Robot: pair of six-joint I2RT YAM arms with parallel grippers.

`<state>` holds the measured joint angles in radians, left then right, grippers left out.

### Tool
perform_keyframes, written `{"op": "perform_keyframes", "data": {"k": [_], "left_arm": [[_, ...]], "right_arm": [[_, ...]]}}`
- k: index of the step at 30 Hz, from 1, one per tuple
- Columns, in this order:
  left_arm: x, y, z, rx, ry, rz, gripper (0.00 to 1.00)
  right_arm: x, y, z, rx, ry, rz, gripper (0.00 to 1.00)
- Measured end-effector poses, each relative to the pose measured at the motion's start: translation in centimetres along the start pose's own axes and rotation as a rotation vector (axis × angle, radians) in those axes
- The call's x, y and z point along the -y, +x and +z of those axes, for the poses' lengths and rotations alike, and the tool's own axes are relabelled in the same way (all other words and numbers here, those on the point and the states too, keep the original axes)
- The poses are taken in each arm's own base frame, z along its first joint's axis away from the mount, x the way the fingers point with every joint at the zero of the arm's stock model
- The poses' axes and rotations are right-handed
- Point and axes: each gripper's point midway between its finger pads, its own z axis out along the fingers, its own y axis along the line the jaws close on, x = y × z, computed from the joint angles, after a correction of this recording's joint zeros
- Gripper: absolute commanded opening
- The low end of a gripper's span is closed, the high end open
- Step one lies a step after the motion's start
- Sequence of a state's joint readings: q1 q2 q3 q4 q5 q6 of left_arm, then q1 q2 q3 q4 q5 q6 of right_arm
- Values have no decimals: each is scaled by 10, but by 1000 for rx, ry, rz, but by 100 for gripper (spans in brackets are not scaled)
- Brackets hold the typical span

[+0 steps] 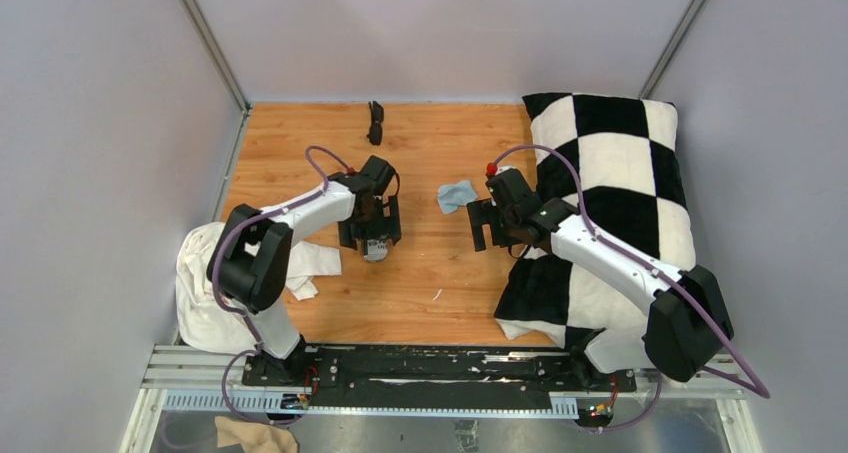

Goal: Organize the sunglasses

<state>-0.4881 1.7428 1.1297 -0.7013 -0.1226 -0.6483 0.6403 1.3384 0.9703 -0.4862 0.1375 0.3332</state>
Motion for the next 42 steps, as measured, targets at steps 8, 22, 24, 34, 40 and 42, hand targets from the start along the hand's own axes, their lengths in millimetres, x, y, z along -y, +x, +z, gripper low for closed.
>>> {"op": "perform_keyframes", "data": {"k": [8, 22, 24, 34, 40, 42], "left_arm": [[9, -30, -45, 180, 112, 75, 98], [-1, -23, 1, 91, 9, 180, 66], [-2, -22, 2, 87, 8, 186, 57], [19, -29, -10, 80, 203, 175, 38], [62, -46, -72, 172, 590, 203, 30], [80, -45, -96, 197, 726, 241, 28]], "right_arm": [[2, -1, 0, 5, 13, 0, 100], [2, -1, 0, 5, 12, 0, 100], [2, -1, 0, 5, 13, 0, 100], [2, -1, 0, 2, 4, 7, 100], [-4, -28, -17, 78, -207, 142, 98], [-6, -46, -34, 158, -313, 203, 98]]}}
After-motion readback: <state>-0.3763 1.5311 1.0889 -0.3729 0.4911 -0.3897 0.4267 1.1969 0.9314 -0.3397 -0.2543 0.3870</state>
